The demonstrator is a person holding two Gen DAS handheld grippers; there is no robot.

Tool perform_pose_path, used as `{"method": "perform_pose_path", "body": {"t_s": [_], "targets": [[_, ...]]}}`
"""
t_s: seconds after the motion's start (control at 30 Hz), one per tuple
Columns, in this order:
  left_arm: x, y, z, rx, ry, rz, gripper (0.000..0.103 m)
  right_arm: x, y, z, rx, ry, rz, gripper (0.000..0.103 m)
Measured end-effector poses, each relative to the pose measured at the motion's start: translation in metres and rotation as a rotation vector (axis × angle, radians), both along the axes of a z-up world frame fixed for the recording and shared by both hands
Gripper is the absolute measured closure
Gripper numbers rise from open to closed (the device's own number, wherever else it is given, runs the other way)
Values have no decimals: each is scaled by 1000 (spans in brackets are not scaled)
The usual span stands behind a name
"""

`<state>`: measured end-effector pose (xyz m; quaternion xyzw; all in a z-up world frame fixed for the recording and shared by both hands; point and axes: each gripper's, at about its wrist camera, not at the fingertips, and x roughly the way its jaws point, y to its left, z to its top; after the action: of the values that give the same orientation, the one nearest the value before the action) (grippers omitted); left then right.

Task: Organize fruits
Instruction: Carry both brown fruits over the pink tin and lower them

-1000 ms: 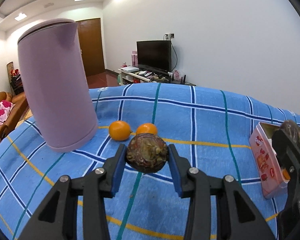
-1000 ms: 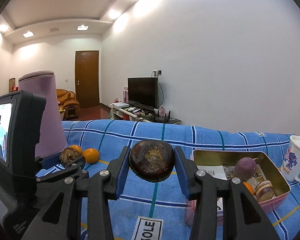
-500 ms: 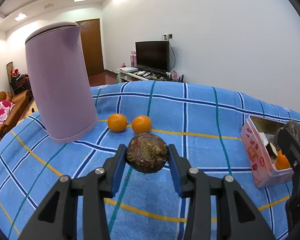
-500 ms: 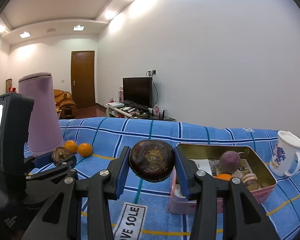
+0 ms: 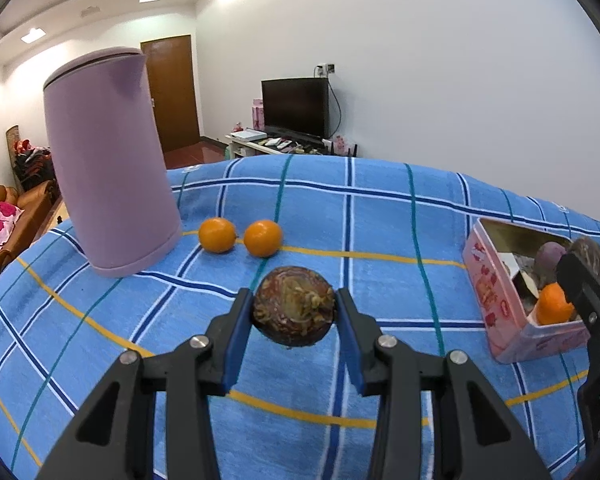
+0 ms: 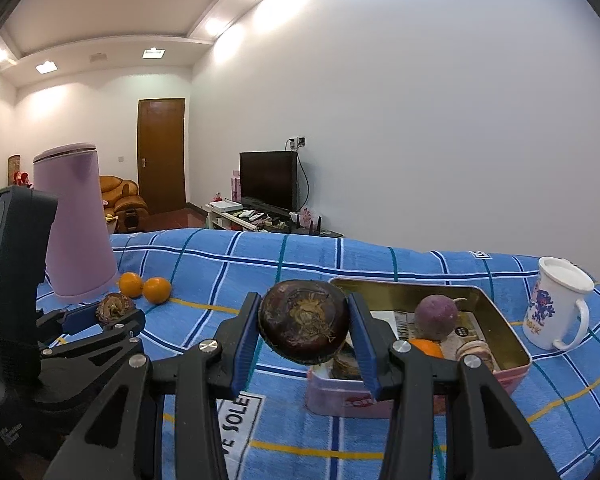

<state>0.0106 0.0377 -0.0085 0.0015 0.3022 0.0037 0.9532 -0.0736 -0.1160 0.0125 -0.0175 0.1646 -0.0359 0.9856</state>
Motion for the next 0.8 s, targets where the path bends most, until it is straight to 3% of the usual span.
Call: {"method": "perform_pose_path", "body": {"t_s": [0.8], "targets": [[-11,-48,8,-16,-10,-91,59,-9,-41,4,-22,3,-46,57]]}}
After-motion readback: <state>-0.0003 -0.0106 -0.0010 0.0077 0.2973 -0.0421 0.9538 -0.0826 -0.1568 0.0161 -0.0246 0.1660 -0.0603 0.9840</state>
